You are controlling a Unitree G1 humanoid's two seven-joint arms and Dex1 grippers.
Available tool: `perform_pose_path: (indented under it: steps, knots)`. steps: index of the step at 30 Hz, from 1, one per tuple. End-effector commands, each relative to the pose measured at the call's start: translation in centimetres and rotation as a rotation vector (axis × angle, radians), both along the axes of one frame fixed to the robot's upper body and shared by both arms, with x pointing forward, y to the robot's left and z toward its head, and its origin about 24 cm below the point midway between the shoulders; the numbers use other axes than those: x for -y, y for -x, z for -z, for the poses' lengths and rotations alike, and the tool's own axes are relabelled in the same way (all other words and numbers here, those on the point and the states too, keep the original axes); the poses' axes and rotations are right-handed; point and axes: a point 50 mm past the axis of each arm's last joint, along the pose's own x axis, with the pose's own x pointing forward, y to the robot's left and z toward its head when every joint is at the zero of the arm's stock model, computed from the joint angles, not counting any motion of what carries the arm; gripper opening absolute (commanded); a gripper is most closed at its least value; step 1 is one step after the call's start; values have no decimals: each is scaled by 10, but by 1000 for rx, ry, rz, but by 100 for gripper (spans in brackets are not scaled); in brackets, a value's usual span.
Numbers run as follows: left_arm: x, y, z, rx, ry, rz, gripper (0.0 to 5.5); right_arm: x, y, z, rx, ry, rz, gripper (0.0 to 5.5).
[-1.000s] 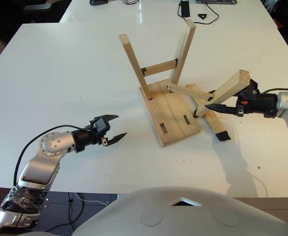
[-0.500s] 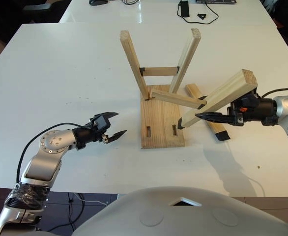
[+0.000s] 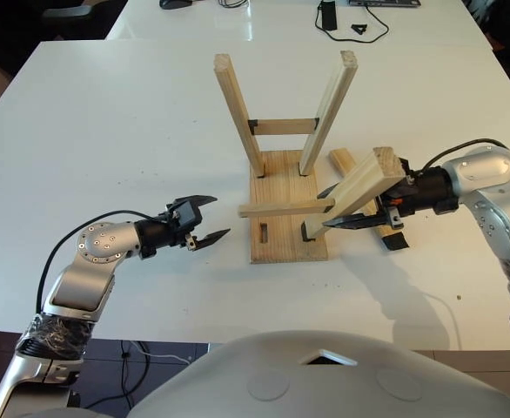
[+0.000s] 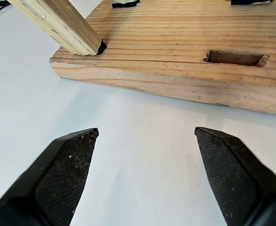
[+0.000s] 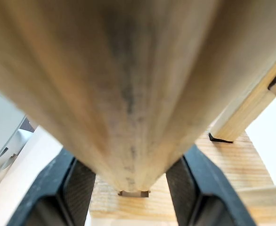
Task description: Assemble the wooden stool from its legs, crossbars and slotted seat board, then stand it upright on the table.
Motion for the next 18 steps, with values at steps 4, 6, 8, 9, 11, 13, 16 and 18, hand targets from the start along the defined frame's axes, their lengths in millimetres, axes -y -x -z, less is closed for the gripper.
perform_pose_path:
  steps: [4,6,8,9,11,13,16,18]
  knots:
    - [-2,4,4,-3,-11,-25,380,20,2,-1,-13,29,72,200]
    - [-1,4,4,-1,-8,-28,380,21,1,3,-13,33,86,200]
    - [-1,3,4,0,-9,-25,380,18,2,8,-16,40,81,200]
    - [-1,3,4,0,-9,-23,380,15,3,10,-18,39,73,200]
    - [0,1,3,1,-11,-18,380,10,3,11,-16,30,54,200]
    - [0,0,3,3,-12,-13,380,6,2,9,-8,19,47,200]
    - [2,-1,3,6,-13,-6,380,3,0,9,2,17,45,200]
    - [4,-1,3,7,-10,-4,380,3,-1,12,3,31,41,200]
